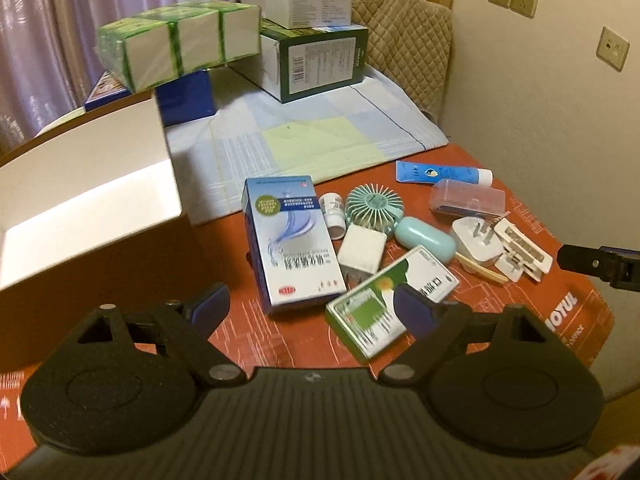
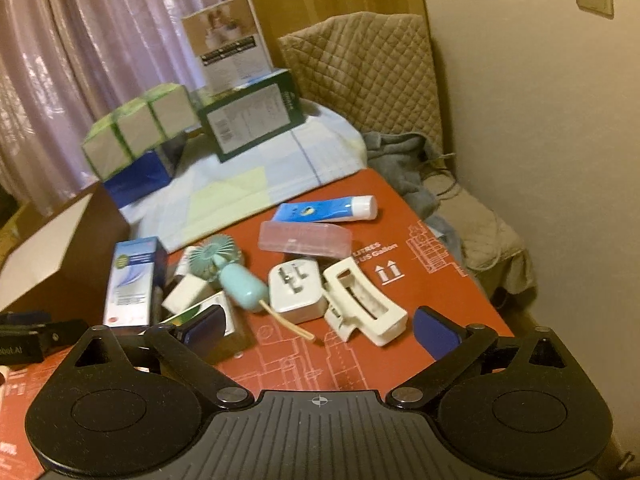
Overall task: Organize rigid objects
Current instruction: 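Reach the left tool to the blue-white medicine box and grasp it, then lift the medicine box with the left tool while the right tool grasps the clear plastic case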
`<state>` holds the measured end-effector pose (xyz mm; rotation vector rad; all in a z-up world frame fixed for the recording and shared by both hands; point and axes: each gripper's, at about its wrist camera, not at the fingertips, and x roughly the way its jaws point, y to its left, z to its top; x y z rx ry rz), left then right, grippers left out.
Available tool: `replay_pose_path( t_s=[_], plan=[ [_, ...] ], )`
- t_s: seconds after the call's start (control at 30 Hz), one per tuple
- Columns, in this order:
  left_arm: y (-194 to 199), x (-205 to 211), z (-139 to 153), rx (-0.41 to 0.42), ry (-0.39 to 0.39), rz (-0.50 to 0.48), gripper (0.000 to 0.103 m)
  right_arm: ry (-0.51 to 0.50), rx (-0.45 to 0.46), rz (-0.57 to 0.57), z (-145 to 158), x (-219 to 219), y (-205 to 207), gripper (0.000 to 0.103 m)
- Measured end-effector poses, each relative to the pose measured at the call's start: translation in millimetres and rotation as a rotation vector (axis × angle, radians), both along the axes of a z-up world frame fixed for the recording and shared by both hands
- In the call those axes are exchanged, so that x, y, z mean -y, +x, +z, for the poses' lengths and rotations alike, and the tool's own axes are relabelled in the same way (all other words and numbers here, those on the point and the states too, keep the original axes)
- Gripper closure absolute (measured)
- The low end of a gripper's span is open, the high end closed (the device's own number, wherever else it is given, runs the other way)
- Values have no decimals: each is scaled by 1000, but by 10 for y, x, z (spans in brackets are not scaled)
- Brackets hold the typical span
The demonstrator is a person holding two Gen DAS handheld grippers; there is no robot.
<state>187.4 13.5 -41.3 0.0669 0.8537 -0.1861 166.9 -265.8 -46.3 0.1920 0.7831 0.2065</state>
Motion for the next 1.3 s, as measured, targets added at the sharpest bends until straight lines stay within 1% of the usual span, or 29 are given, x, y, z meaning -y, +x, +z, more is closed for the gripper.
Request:
replay_pose_path(
  t_s=[0.07, 0.2, 0.47, 0.7, 0.87, 1.0, 1.07, 1.13, 1.2, 1.23, 1.3],
  plan=[
    [65, 10, -35, 0, 0, -14, 17, -5, -5, -15, -34, -27, 37, 6],
    [216, 61, -113, 1, 23, -19, 17, -29, -9, -37, -95, -47, 96, 7],
    [475, 168, -218, 0, 63, 38, 17, -44, -29, -16, -162, 16, 296, 7],
    [710, 272, -348, -14, 107, 121, 17, -46, -29, 71, -194, 118, 608, 8],
    [858, 338, -462, -20, 145, 176, 21, -42, -29, 137, -228, 199, 822, 8],
    [909, 399, -529, -2, 186, 205, 22, -55, -24, 204, -253, 234, 974, 9],
    [930, 417, -562, -13, 193, 214, 27, -55, -21, 236, -258, 244, 1039, 10],
    [954, 421, -596, -37, 187, 228, 36, -56, -18, 265, -264, 245, 1102, 10],
    [961, 430, -629, -43, 191, 243, 37, -54, -12, 296, -264, 247, 1165, 10],
    [960, 432, -644, -43, 194, 251, 41, -55, -11, 307, -261, 245, 1193, 10],
    [952, 427, -655, -39, 192, 260, 41, -59, -7, 335, -272, 236, 1239, 11]
  ],
)
